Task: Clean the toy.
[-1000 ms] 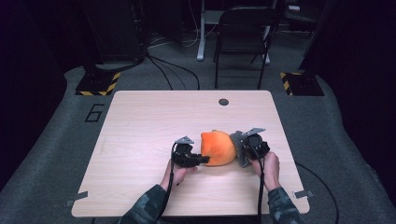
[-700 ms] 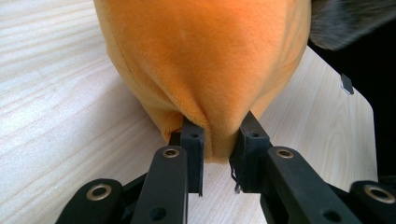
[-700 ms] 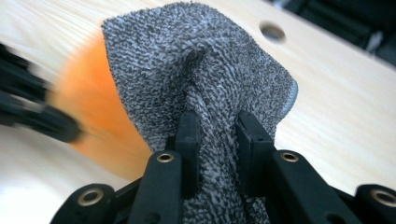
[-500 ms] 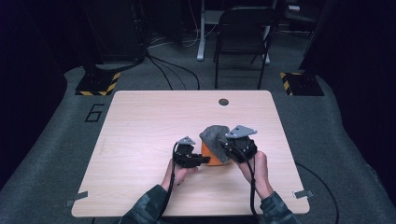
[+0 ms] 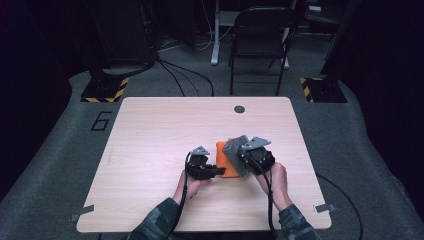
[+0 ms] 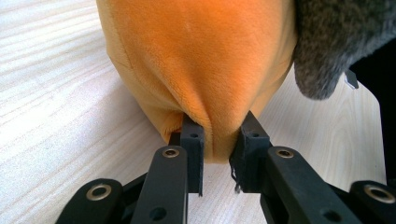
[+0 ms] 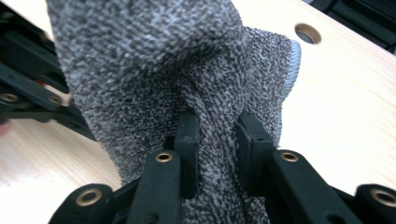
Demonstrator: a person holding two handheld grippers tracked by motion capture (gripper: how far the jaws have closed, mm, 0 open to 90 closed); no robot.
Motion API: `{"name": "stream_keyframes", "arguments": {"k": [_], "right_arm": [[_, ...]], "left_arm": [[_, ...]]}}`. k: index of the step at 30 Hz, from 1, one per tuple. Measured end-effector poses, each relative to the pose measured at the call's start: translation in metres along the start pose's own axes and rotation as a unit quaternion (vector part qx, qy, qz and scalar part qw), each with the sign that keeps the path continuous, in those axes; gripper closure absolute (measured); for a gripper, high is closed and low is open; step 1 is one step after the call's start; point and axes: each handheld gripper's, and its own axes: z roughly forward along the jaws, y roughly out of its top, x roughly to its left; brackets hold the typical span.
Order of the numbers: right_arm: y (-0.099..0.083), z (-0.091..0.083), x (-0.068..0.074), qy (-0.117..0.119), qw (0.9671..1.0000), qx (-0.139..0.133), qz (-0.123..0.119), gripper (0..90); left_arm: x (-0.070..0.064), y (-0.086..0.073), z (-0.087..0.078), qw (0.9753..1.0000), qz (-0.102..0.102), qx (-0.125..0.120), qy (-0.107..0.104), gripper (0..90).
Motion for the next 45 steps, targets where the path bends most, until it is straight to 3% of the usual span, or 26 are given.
{"name": "stream_keyframes", "arguments": {"k": [3, 11, 15, 24, 28, 32, 36, 39, 41, 45], "right_arm": [[-0.004, 0.001, -0.009, -0.009, 0.9998, 0.006, 0.017, 72.8], [-0.021, 0.013, -0.034, -0.024, 0.9973, 0.035, 0.059, 72.9], [-0.032, 0.025, -0.045, -0.031, 0.9959, 0.055, 0.064, 72.8], [-0.05, 0.05, -0.056, -0.027, 0.9909, 0.101, 0.084, 72.7], [-0.052, 0.053, -0.057, -0.027, 0.9892, 0.111, 0.091, 72.7], [-0.045, 0.039, -0.06, -0.036, 0.9912, 0.095, 0.086, 72.9], [-0.027, 0.01, -0.058, -0.048, 0.9939, 0.05, 0.086, 72.9], [-0.011, -0.013, -0.047, -0.045, 0.9961, 0.013, 0.075, 72.9], [-0.001, -0.023, -0.036, -0.04, 0.9978, -0.01, 0.051, 72.9], [0.007, -0.02, -0.015, -0.029, 0.9993, -0.007, 0.021, 73.0]], "left_arm": [[-0.001, -0.001, 0.0, 1.0, -0.009, 0.001, 0.0, 76.5], [0.0, -0.001, 0.0, 1.0, -0.005, -0.001, -0.002, 76.5], [0.0, -0.001, 0.0, 1.0, -0.005, 0.0, -0.002, 76.5], [0.0, -0.001, 0.0, 1.0, -0.002, -0.001, -0.003, 76.5], [0.0, -0.002, 0.0, 1.0, -0.003, -0.001, -0.004, 76.5], [0.001, -0.002, 0.0, 1.0, -0.004, 0.0, -0.002, 76.5], [0.001, -0.002, 0.0, 1.0, -0.004, 0.0, -0.003, 76.5], [0.001, -0.002, 0.0, 1.0, -0.002, -0.002, -0.002, 76.5], [0.001, -0.002, 0.0, 1.0, -0.003, -0.001, -0.001, 76.5], [0.001, -0.002, 0.0, 1.0, 0.003, -0.001, -0.002, 76.4]]}}
